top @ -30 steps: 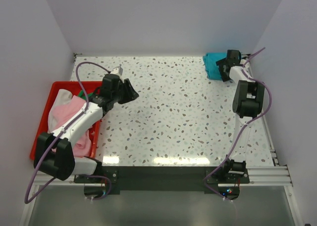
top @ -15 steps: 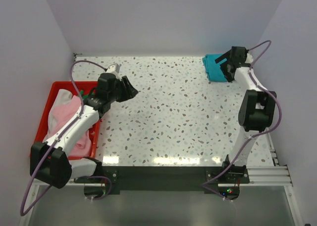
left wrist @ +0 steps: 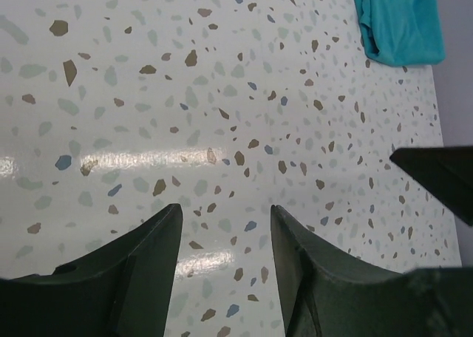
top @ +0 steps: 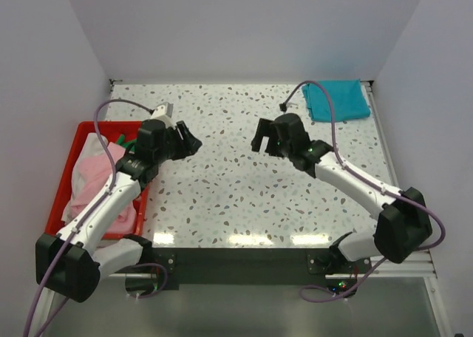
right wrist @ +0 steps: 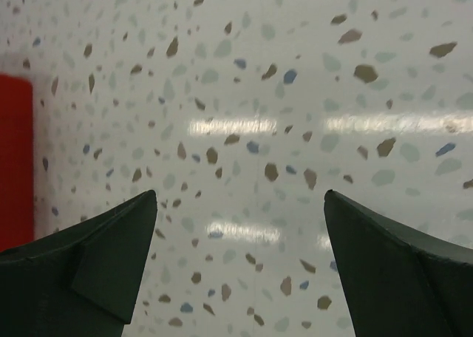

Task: Fold and stack the t-shirts
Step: Reset both grippers

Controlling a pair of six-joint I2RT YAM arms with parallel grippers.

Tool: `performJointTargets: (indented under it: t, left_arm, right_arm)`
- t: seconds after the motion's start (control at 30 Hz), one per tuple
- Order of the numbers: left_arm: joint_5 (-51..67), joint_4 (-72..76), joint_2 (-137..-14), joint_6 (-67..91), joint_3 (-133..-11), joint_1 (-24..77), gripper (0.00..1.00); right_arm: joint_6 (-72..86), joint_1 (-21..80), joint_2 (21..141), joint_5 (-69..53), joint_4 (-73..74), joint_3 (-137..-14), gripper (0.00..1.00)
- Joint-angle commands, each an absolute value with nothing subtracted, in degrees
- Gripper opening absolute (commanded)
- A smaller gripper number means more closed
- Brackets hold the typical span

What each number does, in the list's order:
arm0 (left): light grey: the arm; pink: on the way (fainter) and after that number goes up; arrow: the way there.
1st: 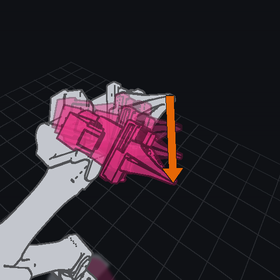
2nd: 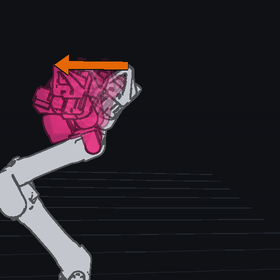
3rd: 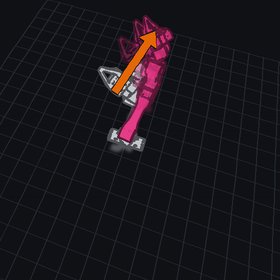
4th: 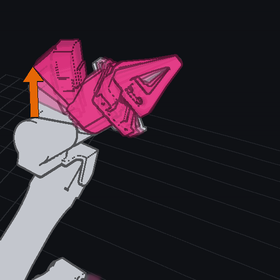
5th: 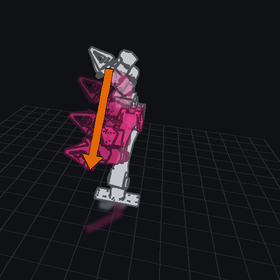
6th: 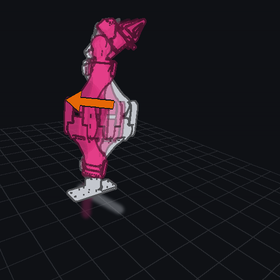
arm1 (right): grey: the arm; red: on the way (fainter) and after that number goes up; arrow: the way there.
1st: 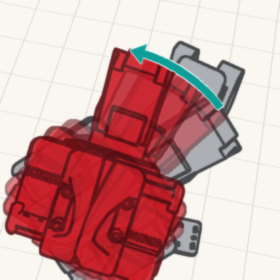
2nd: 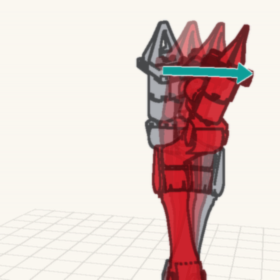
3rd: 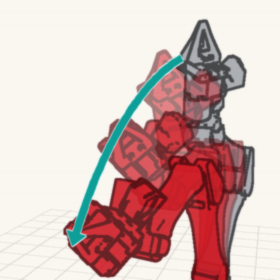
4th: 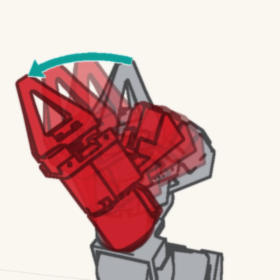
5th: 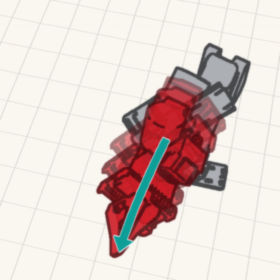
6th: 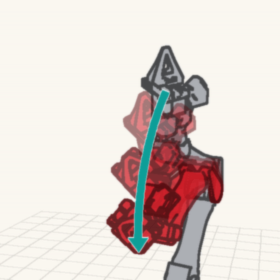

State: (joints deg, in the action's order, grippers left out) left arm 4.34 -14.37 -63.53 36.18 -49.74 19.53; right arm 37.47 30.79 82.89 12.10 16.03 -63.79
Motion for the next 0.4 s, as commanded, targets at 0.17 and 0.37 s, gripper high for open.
performJointTargets:
  t: [0.17, 0.37]
  left_arm:
    - [4.75, -12.04, -59.77, 32.43, -43.86, 20.12, 0.56]
    - [3.16, -11.25, -58.89, 33.22, -42.28, 21.53, 0.57]
  right_arm:
    - [33.75, 37.7, 67.09, 13.27, 14.5, -51.07, 0.99]
    - [32.61, 37.7, 62.4, 14.94, 17.83, -49.04, 0.99]
